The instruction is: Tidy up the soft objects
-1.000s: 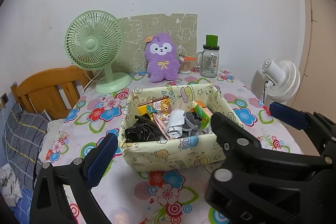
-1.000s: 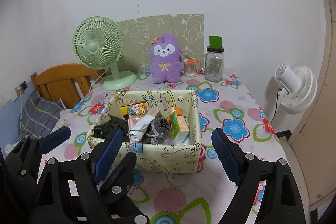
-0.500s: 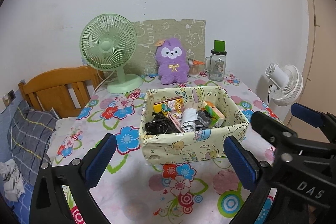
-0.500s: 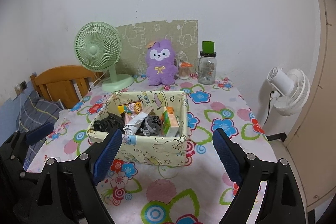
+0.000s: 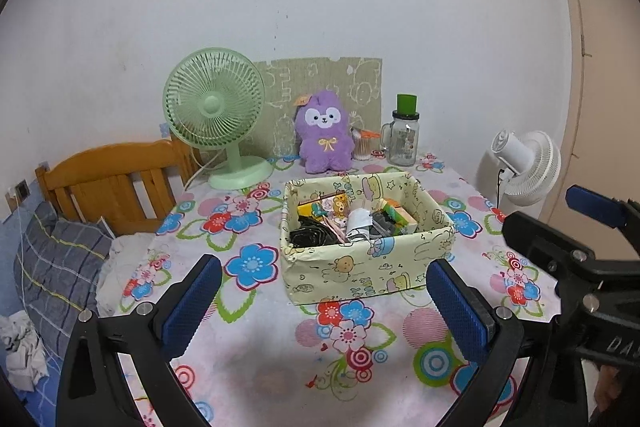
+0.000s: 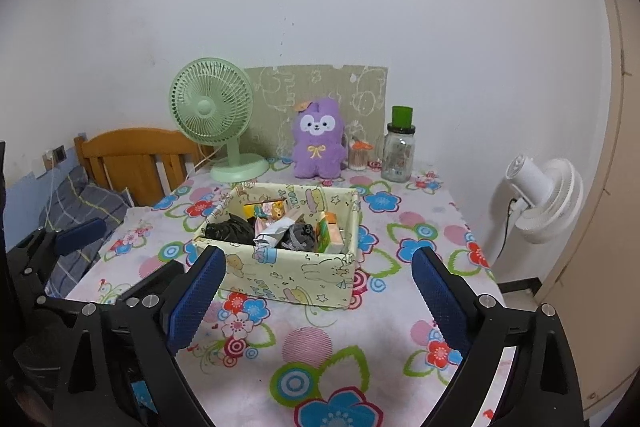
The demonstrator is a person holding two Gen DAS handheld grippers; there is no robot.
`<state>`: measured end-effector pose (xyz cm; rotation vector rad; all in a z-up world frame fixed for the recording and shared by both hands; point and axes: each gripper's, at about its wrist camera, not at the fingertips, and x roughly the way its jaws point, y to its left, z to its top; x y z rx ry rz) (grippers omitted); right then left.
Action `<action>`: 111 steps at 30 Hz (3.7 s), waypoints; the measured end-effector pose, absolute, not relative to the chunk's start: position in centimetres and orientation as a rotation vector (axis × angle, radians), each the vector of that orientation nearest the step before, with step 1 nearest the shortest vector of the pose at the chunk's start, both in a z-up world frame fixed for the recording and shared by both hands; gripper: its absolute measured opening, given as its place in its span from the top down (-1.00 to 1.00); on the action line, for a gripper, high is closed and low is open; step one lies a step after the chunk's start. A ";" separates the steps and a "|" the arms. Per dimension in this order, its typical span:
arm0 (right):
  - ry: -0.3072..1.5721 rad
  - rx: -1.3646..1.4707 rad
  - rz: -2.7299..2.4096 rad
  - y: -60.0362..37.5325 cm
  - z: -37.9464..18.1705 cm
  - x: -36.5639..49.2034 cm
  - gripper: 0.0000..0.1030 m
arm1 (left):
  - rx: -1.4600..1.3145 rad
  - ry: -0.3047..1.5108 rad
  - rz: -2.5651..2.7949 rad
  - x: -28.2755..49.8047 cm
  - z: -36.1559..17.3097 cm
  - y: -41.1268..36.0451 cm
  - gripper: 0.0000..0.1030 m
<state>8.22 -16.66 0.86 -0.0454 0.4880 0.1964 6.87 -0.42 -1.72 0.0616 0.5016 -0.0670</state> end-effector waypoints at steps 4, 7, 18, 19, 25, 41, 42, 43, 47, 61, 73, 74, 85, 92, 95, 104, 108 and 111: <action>0.477 -0.053 0.170 -17.0 1.3 7.0 -0.89 | 0.054 0.484 -0.066 5.4 -1.4 0.2 -1.00; 0.468 -0.050 0.155 -17.4 1.5 6.1 -0.90 | 0.044 0.474 -0.064 4.7 -1.1 0.4 -0.99; 0.451 -0.025 0.112 -19.0 1.7 4.2 -0.92 | 0.016 0.444 -0.068 2.5 0.0 1.0 -1.00; 0.451 -0.025 0.109 -19.0 1.6 4.1 -0.92 | 0.013 0.440 -0.070 2.3 -0.1 0.9 -0.99; 0.437 0.020 0.101 -19.8 1.3 3.1 -0.93 | -0.002 0.440 -0.091 1.7 -0.4 0.5 -0.99; 0.434 0.021 0.099 -19.6 0.8 2.8 -0.95 | -0.030 0.448 -0.070 1.6 -0.4 1.0 -0.99; 0.436 0.023 0.105 -19.6 0.7 2.8 -0.96 | -0.028 0.447 -0.072 1.5 -0.4 0.9 -0.99; 0.438 0.026 0.109 -19.5 0.7 2.9 -0.96 | -0.024 0.445 -0.072 1.5 -0.4 0.8 -0.99; 0.440 0.026 0.113 -19.4 0.6 3.0 -0.96 | -0.018 0.442 -0.074 1.4 -0.4 0.7 -0.99; 0.436 0.030 0.119 -19.4 0.8 2.9 -0.98 | -0.010 0.454 -0.065 1.6 -0.1 0.7 -0.99; 0.437 0.026 0.123 -19.5 0.9 3.0 -0.98 | -0.011 0.447 -0.071 1.6 -0.1 0.5 -0.99; 0.437 0.026 0.123 -19.5 0.9 3.0 -0.98 | -0.010 0.448 -0.072 1.6 -0.1 0.5 -0.99; 0.438 0.018 0.140 -18.9 0.9 2.9 -0.98 | -0.003 0.451 -0.073 1.6 -0.1 0.3 -0.99; 0.440 0.020 0.142 -18.8 0.9 2.9 -0.98 | -0.001 0.452 -0.073 1.7 -0.2 0.2 -0.99; 0.441 0.018 0.141 -18.7 0.9 2.8 -0.98 | -0.001 0.450 -0.077 1.7 -0.2 0.2 -0.99; 0.446 0.019 0.141 -18.7 0.7 2.9 -0.98 | -0.001 0.448 -0.079 1.6 -0.1 0.3 -0.99; 0.446 0.018 0.141 -18.7 0.7 2.9 -0.98 | -0.003 0.448 -0.080 1.6 -0.2 0.3 -0.99; 0.446 0.017 0.140 -18.7 0.7 2.9 -0.98 | -0.005 0.451 -0.080 1.6 -0.2 0.3 -0.99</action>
